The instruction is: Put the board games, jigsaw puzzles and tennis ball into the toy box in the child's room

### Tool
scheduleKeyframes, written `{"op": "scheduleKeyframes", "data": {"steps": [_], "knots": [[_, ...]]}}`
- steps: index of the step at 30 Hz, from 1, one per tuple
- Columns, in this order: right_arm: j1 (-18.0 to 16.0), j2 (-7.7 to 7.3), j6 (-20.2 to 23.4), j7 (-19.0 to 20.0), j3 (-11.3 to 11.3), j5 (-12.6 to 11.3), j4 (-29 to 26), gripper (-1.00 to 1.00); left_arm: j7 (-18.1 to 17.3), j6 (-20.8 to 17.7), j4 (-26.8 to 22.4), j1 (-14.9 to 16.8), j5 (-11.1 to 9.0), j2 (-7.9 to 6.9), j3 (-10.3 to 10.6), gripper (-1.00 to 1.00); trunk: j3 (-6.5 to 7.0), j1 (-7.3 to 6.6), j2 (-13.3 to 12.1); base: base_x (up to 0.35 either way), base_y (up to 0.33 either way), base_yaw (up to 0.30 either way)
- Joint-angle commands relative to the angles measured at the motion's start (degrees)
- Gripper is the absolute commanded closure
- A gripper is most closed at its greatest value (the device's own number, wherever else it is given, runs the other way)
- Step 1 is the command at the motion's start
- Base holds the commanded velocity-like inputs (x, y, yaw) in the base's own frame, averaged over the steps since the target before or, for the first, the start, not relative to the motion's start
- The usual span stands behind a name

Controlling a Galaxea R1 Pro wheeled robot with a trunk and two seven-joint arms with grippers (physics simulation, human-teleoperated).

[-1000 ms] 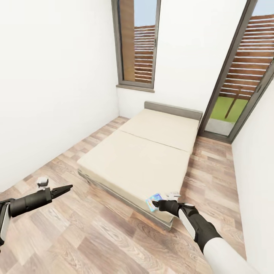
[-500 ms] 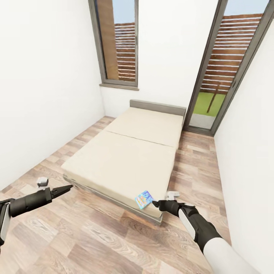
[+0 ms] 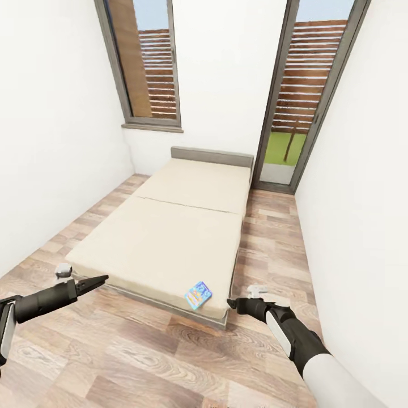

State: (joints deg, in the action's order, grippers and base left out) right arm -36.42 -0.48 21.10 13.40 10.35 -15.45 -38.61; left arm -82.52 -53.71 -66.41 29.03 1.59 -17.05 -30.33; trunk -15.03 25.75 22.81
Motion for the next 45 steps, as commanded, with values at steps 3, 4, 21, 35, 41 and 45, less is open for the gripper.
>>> {"op": "scheduleKeyframes", "data": {"steps": [3,4,21,35,41,45], "knots": [[-0.1,-0.05,0.3,0.0,0.2,-0.3,-0.1,-1.0,-0.3,-0.6,0.0,0.0,0.2,0.01,-0.1,-1.0,-0.25,0.03,0.1,0.0,0.0,-0.255],[-0.1,-0.05,0.2,0.0,0.2,-0.3,-0.1,-1.0,-0.3,-0.6,0.0,0.0,0.2,0.03,0.0,-1.0,-0.29,0.03,0.1,0.0,0.0,-0.254],[-0.1,-0.05,0.2,0.0,0.2,-0.3,-0.1,-1.0,-0.3,-0.6,0.0,0.1,0.2,0.03,-0.1,-1.0,-1.15,0.03,0.1,0.0,0.0,-0.25],[-0.1,-0.05,0.2,0.0,0.2,-0.3,-0.1,-1.0,-0.3,-0.6,0.0,0.0,0.2,0.03,-0.1,-1.0,-1.92,0.03,0.1,0.0,0.0,-0.228],[-0.1,-0.05,0.0,0.0,0.2,-0.3,-0.1,-1.0,-0.3,-0.6,0.0,0.0,0.2,0.02,-0.1,-1.0,-2.07,0.03,0.1,0.018,0.0,-0.077],[-0.1,0.0,-0.6,0.0,0.2,-0.3,-0.1,-1.0,-0.3,-0.6,0.0,0.0,0.2,0.01,-0.1,-1.0,-2.09,0.03,0.1,0.107,0.0,-0.018]]}}
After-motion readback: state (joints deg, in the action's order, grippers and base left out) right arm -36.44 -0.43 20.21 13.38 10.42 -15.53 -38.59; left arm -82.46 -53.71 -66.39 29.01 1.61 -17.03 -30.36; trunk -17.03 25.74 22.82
